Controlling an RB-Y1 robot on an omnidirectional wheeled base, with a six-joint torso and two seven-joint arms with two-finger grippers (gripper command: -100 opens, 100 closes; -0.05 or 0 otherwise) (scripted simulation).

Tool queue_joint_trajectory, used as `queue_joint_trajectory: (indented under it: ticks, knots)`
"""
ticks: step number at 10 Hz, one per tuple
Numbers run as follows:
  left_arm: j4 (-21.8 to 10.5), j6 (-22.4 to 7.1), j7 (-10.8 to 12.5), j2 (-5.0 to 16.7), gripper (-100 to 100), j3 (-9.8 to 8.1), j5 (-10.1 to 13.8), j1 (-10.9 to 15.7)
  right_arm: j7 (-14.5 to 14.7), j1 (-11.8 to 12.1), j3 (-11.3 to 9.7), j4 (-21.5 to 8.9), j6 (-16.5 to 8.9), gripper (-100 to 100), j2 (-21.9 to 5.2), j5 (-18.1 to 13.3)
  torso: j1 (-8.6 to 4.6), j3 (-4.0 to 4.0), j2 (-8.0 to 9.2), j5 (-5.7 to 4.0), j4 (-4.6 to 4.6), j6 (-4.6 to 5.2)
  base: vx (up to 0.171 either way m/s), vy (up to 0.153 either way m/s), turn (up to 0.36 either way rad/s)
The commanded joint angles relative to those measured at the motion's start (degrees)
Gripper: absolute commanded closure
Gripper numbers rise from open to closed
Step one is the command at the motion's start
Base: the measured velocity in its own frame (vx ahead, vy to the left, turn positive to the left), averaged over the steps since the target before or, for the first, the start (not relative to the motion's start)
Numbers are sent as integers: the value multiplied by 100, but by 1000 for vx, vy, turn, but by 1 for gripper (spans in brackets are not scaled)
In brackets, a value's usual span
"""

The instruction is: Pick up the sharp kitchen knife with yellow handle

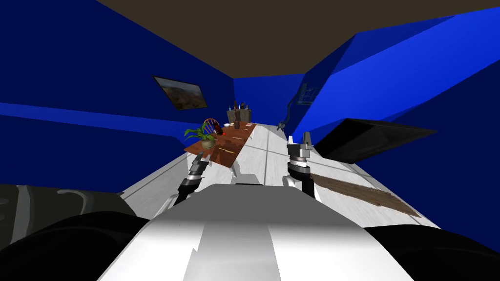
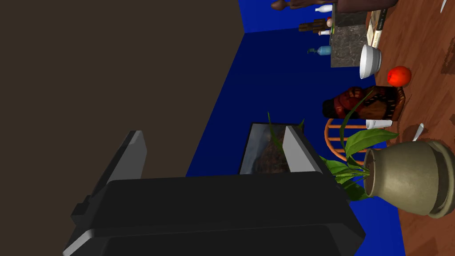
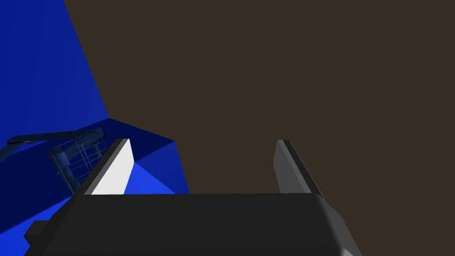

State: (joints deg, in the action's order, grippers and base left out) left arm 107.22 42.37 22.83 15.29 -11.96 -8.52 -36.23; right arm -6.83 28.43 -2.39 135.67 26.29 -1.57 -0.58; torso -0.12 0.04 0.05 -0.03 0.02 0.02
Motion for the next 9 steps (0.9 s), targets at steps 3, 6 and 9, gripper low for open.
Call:
queue_joint_trajectory:
  ticks: [3,6,9]
  knots:
    - [-441,8,276,135,-100,-163,-61,-87,0,1,1,0,0,0,0,0,9,-2,-4,2,-1,-3,12,-37,-161]
    - [-932,83,574,285,-100,-353,-135,-215,0,2,1,0,0,0,0,0,14,-5,-9,2,-2,-7,34,-35,-223]
    - [-1318,114,718,359,-100,-443,-171,-280,0,1,1,0,0,0,-1,0,14,-8,-14,2,-3,-3,41,-24,-171]
